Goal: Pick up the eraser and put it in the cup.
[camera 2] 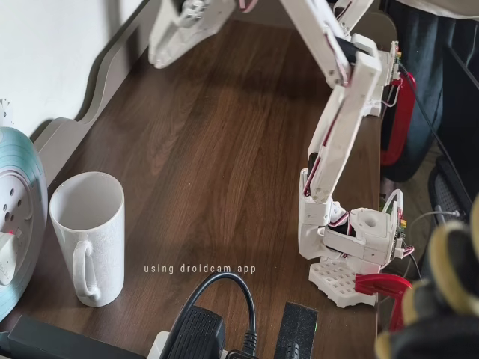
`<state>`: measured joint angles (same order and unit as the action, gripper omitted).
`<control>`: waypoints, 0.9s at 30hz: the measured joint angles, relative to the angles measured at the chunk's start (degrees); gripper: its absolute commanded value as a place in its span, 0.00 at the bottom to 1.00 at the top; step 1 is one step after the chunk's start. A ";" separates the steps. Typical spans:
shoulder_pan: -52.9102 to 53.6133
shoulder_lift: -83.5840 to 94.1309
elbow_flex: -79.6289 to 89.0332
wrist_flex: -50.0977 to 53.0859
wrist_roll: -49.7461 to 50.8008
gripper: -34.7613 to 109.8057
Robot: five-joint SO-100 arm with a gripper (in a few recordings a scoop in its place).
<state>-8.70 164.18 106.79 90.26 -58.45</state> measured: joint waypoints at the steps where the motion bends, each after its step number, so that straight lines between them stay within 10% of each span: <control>1: 2.37 2.37 7.21 -1.67 -3.08 0.24; 10: 8.17 3.87 45.53 -20.30 -16.96 0.24; 27: 5.10 21.97 66.88 -27.16 -26.98 0.24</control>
<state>-3.60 186.15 173.67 63.11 -85.43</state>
